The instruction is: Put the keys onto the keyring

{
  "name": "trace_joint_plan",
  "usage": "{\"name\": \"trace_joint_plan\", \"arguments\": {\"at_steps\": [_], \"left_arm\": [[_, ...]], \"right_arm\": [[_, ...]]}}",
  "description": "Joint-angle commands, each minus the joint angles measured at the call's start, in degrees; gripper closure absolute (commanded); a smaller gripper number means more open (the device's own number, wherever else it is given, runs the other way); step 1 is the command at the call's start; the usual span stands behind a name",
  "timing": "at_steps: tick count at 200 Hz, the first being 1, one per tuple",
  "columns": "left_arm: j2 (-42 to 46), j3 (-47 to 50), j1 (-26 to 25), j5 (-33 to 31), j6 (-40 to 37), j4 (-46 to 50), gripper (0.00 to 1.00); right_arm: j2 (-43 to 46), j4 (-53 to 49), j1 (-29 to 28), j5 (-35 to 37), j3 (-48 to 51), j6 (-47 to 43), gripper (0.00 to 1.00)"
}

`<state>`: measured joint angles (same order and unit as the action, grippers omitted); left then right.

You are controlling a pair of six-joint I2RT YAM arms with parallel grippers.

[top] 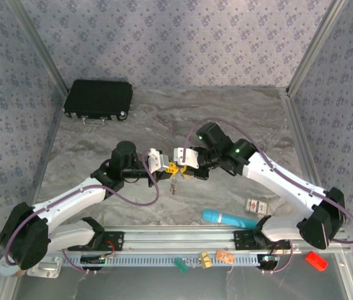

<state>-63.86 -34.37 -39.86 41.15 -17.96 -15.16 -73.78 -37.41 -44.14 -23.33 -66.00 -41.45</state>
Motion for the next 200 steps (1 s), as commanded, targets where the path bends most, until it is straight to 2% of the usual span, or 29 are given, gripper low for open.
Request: {"name": "trace_joint_plan", "arguments": {"at_steps": [1, 24, 106, 126, 169, 200], "left_arm": [[0.70, -0.62, -0.31, 1.74, 0.11, -1.31, 1.00], [1.17, 0.42, -0.39, 2.60, 1.46, -4.35, 1.00], [1.98, 1.41, -0.50, 3.40, 1.87, -5.71, 1.00], [1.85, 1.41, -0.56, 3.36, 1.87, -5.94, 1.00], [2.02, 1.39, -0.56, 3.41, 1.87, -5.94, 1.00], [2.77, 1.41, -0.64, 3.41, 1.94, -5.94, 1.00]], "right_arm": [[4.93, 5.63, 2.33, -3.66, 3.90, 3.57, 0.77], [6.94, 8.39, 4.19, -6.09, 8.26, 6.32, 0.71], [7.07, 11.15, 4.15, -9.25, 9.54, 6.90, 0.71], [6.90, 10.86, 4.09, -9.89, 9.48, 6.72, 0.76], [5.94, 10.02, 4.24, -9.58, 8.78, 6.39, 1.00], [5.46, 9.54, 4.94, -6.68, 9.48, 6.83, 1.00]]}}
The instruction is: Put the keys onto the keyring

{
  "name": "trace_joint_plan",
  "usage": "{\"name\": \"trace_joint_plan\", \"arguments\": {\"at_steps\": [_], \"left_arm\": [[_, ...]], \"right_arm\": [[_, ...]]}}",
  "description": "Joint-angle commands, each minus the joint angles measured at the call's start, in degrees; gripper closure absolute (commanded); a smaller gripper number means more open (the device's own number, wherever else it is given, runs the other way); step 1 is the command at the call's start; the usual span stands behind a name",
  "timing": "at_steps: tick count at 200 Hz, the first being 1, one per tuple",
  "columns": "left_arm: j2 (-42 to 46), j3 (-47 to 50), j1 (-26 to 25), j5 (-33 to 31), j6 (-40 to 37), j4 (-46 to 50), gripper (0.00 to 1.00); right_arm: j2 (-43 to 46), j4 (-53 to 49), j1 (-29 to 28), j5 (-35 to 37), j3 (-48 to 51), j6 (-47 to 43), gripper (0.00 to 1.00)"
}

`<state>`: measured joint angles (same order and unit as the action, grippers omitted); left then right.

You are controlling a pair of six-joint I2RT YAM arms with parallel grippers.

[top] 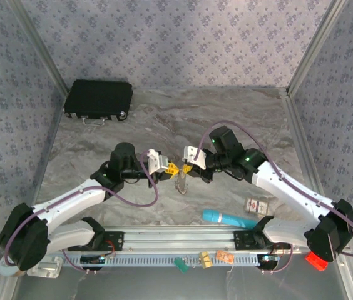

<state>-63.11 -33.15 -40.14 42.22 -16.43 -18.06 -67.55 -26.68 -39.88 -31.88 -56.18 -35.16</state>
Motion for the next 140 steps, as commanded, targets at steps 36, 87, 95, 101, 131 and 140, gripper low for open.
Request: {"name": "trace_joint_plan", "arguments": {"at_steps": [36, 87, 95, 101, 131, 140], "left_arm": [[2.37, -0.78, -1.65, 2.28, 0.42, -3.56, 1.00], [2.16, 0.49, -1.87, 0.83, 0.87, -5.59, 1.00], [2.03, 0.76, -1.85, 0.80, 1.27, -6.26, 1.00], [1.86, 0.88, -1.78, 0.84, 1.51, -6.64, 1.00], [1.33, 1.22, -1.87, 0.96, 2.32, -8.20, 1.00], [1.24, 1.15, -1.79, 0.96, 2.35, -8.41, 1.00]], "right_arm": [[-3.09, -0.80, 0.51, 2.49, 0.29, 1.65, 1.00], [1.47, 4.85, 1.16, -1.41, 2.55, 3.40, 0.80], [2.14, 5.14, 1.41, -2.20, 2.91, 3.43, 0.76], [2.31, 5.24, 1.60, -2.62, 3.17, 3.51, 0.75], [2.04, 5.79, 1.58, -4.42, 2.91, 3.88, 0.73], [1.99, 6.28, 1.55, -4.96, 2.91, 4.12, 0.74]]}}
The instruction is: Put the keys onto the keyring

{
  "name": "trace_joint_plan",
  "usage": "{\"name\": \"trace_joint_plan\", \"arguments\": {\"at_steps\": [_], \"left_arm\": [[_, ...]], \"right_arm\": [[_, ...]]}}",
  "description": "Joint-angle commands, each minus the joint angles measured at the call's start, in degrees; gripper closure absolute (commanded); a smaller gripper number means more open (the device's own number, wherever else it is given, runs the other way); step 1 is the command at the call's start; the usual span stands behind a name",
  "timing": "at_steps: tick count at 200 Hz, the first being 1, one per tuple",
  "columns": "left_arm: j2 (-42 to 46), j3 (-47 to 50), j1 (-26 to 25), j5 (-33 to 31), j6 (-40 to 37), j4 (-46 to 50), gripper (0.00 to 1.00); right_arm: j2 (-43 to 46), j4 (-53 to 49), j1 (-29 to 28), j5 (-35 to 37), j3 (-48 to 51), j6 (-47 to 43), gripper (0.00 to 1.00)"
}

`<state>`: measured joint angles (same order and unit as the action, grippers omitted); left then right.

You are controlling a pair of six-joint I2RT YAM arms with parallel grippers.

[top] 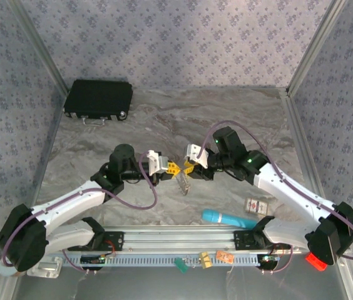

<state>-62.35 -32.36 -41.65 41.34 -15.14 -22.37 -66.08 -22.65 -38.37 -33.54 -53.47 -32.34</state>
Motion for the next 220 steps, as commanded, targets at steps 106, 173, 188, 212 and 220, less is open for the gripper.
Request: {"name": "trace_joint_plan", "arguments": {"at_steps": [106, 173, 188, 212, 220], "left_arm": [[0.10, 0.54, -0.30, 0.84, 0.98, -4.66, 1.00], [-0.01, 0.45, -0.27, 0.93, 0.76, -4.27, 1.00], [0.20, 0.49, -0.30, 1.07, 0.89, -4.22, 1.00], [0.21, 0.54, -0.22, 1.11, 0.89, -4.17, 1.00], [0.15, 0.63, -0.23, 1.11, 0.89, -4.17, 1.00]], "right_arm": [[0.49, 1.44, 0.48, -2.96, 1.12, 0.54, 0.69], [1.22, 1.44, 0.41, -3.28, 0.75, 1.32, 0.66], [1.22, 2.69, 0.31, -4.28, 0.45, 1.79, 0.66], [0.89, 3.62, 0.31, -5.99, 0.04, 2.19, 0.67], [0.72, 3.60, 0.26, -6.27, -0.15, 2.19, 0.68]]}}
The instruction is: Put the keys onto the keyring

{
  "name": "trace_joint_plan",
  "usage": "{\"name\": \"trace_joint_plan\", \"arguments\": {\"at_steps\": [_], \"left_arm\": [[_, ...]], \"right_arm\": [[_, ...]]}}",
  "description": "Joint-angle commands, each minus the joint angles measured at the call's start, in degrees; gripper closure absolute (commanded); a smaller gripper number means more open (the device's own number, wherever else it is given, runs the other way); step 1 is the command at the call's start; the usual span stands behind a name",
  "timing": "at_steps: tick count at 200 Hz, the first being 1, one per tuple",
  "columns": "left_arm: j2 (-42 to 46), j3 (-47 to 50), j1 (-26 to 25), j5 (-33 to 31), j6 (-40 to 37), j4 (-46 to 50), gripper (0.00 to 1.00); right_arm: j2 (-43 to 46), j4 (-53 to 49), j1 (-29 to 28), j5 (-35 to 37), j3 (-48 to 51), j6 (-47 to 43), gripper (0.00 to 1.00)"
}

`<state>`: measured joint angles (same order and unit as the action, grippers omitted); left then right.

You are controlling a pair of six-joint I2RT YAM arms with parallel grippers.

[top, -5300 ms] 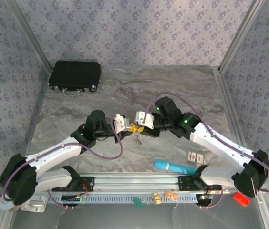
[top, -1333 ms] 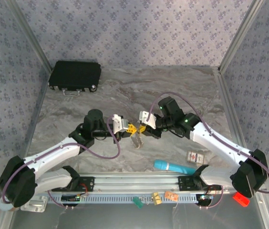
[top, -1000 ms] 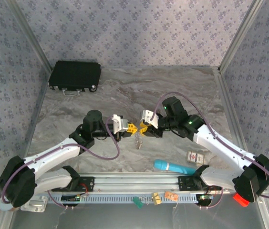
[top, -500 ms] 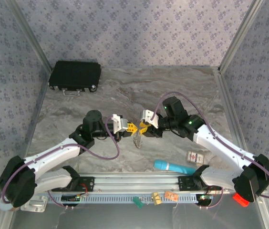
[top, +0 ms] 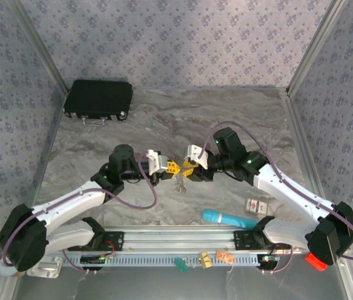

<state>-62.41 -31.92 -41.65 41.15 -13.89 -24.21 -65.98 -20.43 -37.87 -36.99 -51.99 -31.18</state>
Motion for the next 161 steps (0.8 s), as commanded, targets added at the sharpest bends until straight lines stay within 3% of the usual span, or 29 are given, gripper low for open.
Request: {"name": "trace_joint_plan", "arguments": {"at_steps": [1, 54, 78, 90, 112, 161], "left_arm": [[0.20, 0.11, -0.30, 1.31, -0.35, -2.38, 1.00], [0.19, 0.28, -0.22, 1.48, -0.28, -2.65, 1.00], [0.19, 0.37, -0.31, 1.39, -0.26, -2.76, 1.00], [0.27, 0.33, -0.23, 0.10, -0.52, -2.07, 1.00], [1.18, -0.09, -0.26, -4.58, -2.28, 2.10, 0.76], [1.25, -3.76, -0.20, -7.39, -8.08, 14.24, 0.75]], "right_arm": [[0.60, 1.36, -0.21, -2.82, -1.63, 1.03, 0.68], [-0.69, 2.88, -0.37, -3.99, -1.81, 1.71, 0.82], [-1.65, 3.43, -0.43, -4.91, -2.17, 2.08, 1.00], [-1.79, 2.93, -0.37, -4.70, -2.67, 1.85, 1.00], [-2.00, -0.76, -0.53, -0.82, -4.03, 0.28, 1.00], [-6.42, -17.71, -4.24, 11.91, -13.30, -8.07, 1.00]]}}
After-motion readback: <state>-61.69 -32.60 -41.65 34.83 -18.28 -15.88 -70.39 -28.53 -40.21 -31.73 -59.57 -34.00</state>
